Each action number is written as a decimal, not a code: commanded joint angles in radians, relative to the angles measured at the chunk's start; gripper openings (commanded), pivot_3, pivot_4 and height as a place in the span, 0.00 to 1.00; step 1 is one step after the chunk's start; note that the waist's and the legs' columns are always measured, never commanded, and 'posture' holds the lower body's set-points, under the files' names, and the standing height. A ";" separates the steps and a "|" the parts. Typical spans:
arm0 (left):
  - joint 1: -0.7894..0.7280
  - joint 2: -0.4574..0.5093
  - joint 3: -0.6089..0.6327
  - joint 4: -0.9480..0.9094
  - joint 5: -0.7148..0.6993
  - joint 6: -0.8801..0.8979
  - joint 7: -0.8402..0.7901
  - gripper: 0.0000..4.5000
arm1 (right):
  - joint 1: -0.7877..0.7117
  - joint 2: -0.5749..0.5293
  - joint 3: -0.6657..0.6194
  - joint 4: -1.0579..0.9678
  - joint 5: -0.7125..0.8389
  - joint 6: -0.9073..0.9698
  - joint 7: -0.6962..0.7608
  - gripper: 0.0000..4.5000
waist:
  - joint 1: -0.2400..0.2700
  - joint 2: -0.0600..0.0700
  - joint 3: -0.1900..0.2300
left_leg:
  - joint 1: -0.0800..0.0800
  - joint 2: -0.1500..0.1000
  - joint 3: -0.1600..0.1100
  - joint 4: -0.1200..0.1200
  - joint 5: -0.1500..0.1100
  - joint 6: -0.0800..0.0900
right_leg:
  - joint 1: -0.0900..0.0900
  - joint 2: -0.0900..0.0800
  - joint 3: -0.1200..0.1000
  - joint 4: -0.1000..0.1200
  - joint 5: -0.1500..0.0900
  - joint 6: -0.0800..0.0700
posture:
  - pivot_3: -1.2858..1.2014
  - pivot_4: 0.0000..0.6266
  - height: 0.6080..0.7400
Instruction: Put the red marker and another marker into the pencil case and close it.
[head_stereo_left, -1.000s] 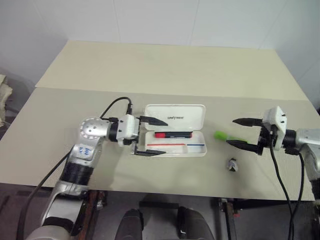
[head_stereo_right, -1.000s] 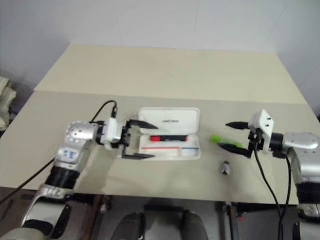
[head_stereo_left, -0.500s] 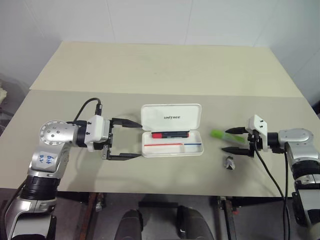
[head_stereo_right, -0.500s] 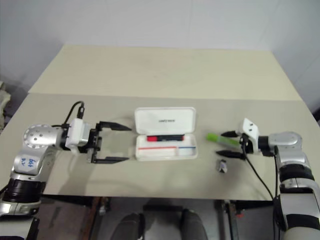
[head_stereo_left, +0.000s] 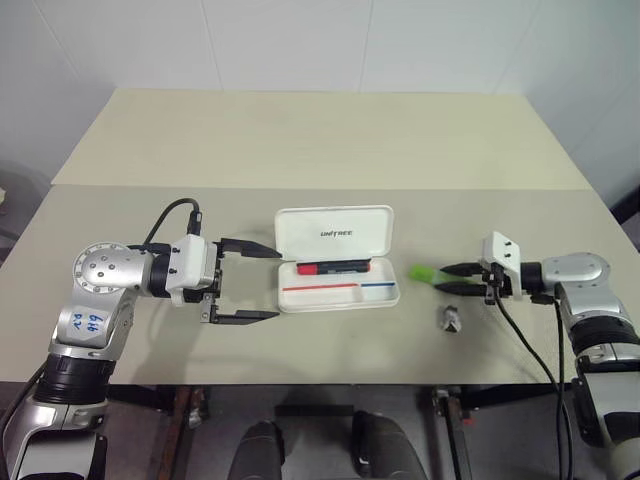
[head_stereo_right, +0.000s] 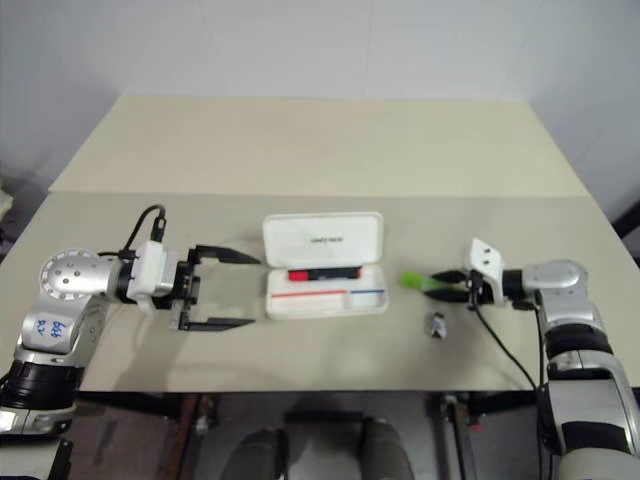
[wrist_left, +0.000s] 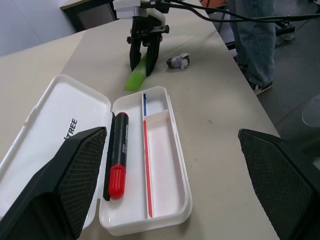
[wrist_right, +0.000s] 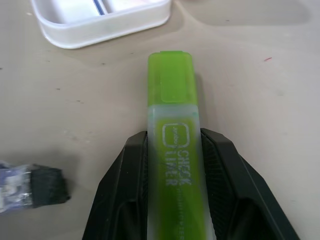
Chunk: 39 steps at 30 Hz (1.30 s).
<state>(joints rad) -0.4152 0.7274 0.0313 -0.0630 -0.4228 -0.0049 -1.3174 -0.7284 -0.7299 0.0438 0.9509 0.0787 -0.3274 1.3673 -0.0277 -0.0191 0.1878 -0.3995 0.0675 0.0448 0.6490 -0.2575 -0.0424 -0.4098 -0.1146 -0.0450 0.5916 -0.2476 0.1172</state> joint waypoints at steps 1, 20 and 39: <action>0.005 0.019 0.013 0.007 0.003 -0.025 -0.014 1.00 | 0.005 -0.012 -0.033 -0.077 0.014 0.029 -0.058 0.25 | 0.000 0.000 0.000 | 0.000 0.000 0.000 0.000 0.000 0.000 | 0.000 0.000 0.000 0.000 0.000 0.000 | 0.52 0.24 1.00; 0.016 0.058 0.036 0.154 0.026 -0.079 -0.021 1.00 | 0.138 0.081 0.083 -1.123 0.252 0.709 -0.169 0.25 | 0.001 0.000 0.000 | -0.004 0.001 0.001 -0.002 -0.002 0.001 | -0.006 0.000 0.001 0.000 -0.001 -0.001 | 0.52 0.24 1.00; 0.127 0.056 0.061 0.024 0.014 -0.030 0.069 1.00 | 0.017 0.252 0.320 -0.849 0.038 0.451 -0.146 0.25 | 0.021 0.000 0.000 | -0.006 0.001 0.004 -0.002 -0.003 0.002 | -0.009 0.000 0.000 0.000 -0.001 -0.001 | 0.52 0.24 1.00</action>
<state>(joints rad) -0.2960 0.7672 0.0624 0.0045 -0.3942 -0.0415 -1.2618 -0.6898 -0.4883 0.3591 0.0990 0.1193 0.1506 1.2151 -0.0067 -0.0189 0.1881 -0.4054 0.0685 0.0488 0.6466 -0.2603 -0.0406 -0.4183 -0.1144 -0.0445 0.5919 -0.2485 0.1164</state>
